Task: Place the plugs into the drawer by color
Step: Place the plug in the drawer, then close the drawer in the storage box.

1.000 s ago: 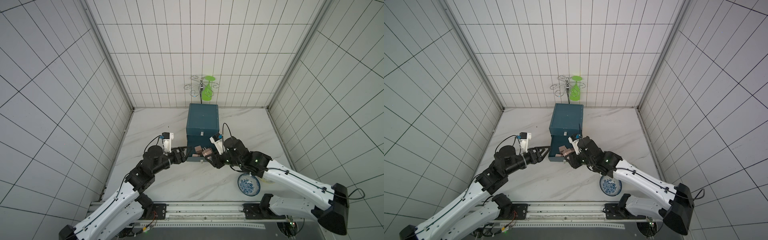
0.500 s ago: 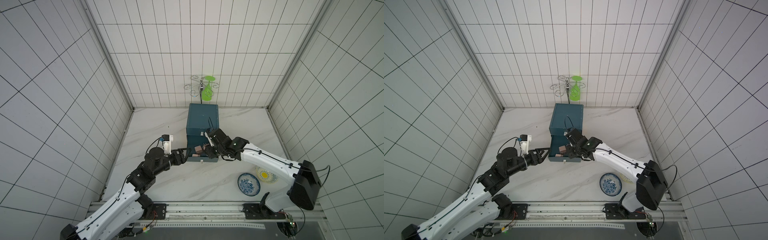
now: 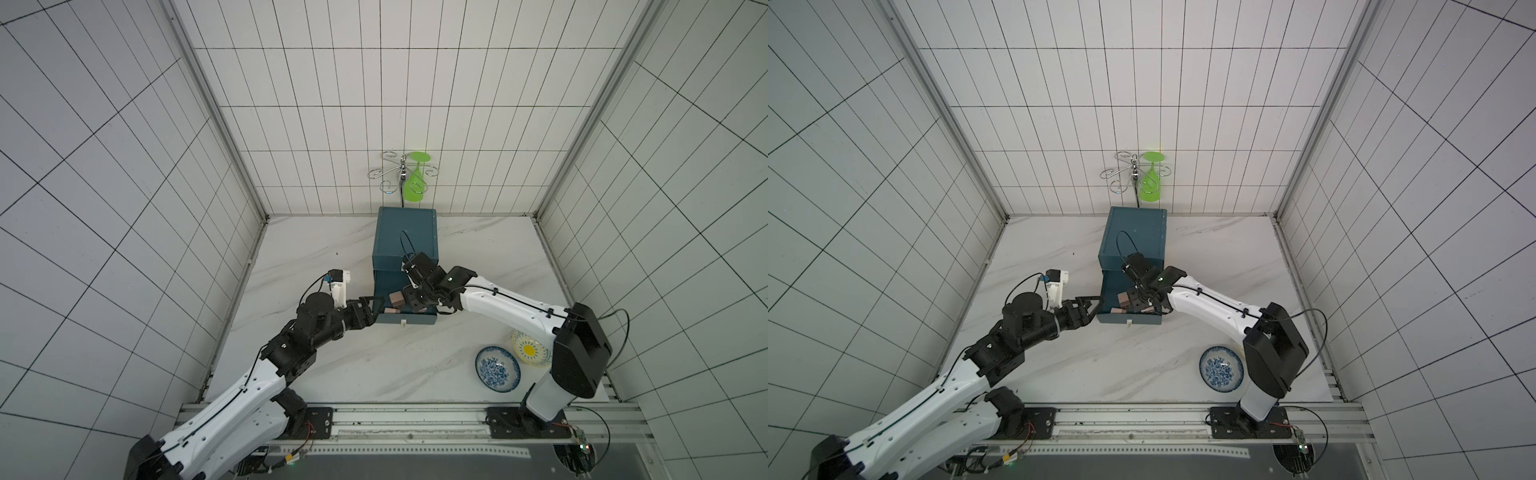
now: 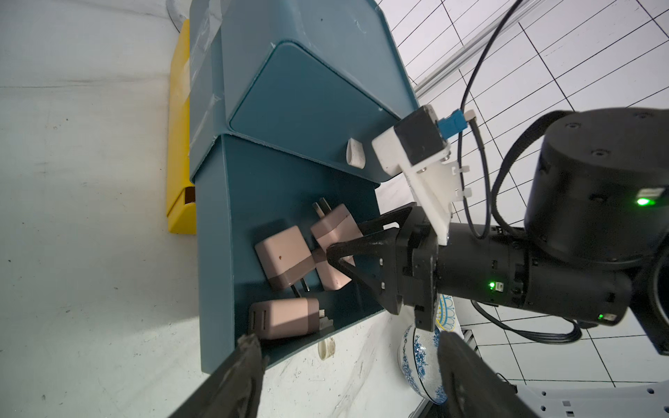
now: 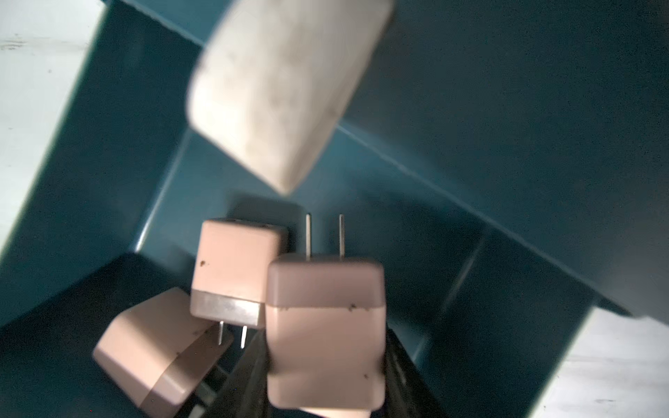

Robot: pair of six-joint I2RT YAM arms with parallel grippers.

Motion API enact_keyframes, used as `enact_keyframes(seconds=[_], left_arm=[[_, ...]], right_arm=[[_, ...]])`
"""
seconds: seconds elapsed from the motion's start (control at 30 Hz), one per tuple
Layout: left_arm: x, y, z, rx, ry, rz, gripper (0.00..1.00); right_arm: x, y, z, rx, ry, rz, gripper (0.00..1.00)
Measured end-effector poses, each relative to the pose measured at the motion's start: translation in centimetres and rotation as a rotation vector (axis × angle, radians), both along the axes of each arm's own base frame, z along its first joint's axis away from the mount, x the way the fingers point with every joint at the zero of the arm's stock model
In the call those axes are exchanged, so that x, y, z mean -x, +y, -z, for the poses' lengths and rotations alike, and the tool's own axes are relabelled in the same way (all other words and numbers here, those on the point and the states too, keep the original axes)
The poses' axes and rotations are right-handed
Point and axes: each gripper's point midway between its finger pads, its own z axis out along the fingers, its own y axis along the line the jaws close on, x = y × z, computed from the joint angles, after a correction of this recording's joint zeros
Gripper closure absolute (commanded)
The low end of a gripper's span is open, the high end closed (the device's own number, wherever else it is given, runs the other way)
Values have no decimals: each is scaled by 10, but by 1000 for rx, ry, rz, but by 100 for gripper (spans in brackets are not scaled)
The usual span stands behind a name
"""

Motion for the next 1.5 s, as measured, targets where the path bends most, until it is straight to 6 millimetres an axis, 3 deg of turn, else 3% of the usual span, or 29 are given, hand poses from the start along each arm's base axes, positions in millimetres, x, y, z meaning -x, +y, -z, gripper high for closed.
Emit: enact_keyframes(seconds=[0.13,0.37,0.73,0.8,0.9,1.03,1.17,1.2,1.27,1.33,1.4,1.5], left_arm=[[-2,-3,2,0,3,5,22],[-2,-5,7,-7,18,15,22],[-3,-6,5,-1,13,20,22],[-5,-6,5,-1,8,12,22],[-11,-3,4,-31,2,-19,22],[-37,3,-22,-97,-49,-75,22],[-77,13,-62,-133,-120,-137,25],[-89,16,-70,-157,-131,-153,27],[-113,17,-81,-206,-141,-169,43],[-139,14,-85,-264,-145,-161,46],[-160,9,-79,-311,-134,-137,46],[-180,5,-53,-380,-90,-109,46]], right_arm=[[-3,8,0,10,2,-15,69],[-9,10,1,23,-9,-3,47],[-8,5,2,43,-7,6,40],[-7,5,-3,34,-16,7,40],[-4,3,-27,-13,-57,17,40],[16,-5,-82,-182,-135,11,39],[50,-9,-113,-306,-163,-61,40],[62,-5,-114,-324,-160,-95,40],[86,5,-110,-358,-139,-175,40],[112,17,-93,-381,-84,-269,42],[126,23,-75,-372,-38,-325,45],[131,28,-52,-336,3,-367,48]])
